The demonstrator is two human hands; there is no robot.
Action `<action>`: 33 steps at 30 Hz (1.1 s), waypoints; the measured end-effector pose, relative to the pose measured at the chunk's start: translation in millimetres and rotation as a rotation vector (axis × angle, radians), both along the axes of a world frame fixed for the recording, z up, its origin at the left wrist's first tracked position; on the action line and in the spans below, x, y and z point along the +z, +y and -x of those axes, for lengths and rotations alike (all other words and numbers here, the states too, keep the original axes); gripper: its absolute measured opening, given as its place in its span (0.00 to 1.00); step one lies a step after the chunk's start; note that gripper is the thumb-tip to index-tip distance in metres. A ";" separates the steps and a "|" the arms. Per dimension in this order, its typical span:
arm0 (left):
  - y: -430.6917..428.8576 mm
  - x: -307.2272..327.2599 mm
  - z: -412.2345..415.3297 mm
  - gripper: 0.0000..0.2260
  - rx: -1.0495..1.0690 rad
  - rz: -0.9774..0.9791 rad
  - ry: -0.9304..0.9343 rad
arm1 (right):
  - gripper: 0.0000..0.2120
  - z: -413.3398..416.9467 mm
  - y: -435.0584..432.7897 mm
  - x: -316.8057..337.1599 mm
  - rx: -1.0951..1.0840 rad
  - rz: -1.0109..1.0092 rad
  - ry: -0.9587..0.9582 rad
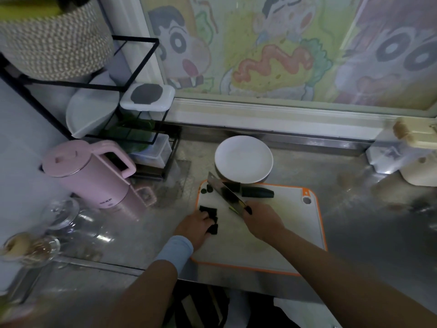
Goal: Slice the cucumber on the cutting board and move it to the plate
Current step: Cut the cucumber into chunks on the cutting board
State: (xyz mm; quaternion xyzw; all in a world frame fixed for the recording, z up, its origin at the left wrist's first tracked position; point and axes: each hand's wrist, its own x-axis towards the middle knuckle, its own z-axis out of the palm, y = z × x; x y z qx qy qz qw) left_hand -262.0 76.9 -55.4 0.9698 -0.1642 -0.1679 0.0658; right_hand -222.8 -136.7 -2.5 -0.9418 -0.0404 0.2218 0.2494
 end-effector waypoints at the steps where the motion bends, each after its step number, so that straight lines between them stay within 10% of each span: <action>1: -2.8 1.8 -2.5 0.16 -0.006 -0.038 -0.018 | 0.14 -0.3 0.0 -0.9 -0.004 0.004 0.000; 19: -88.7 -3.0 -86.0 0.19 -0.190 -0.140 -0.049 | 0.10 -33.7 -57.9 -14.1 -0.062 0.014 -0.150; 33: -3.8 -9.6 -93.5 0.13 0.102 -0.084 0.053 | 0.10 -36.6 -23.6 -20.7 0.051 -0.030 -0.107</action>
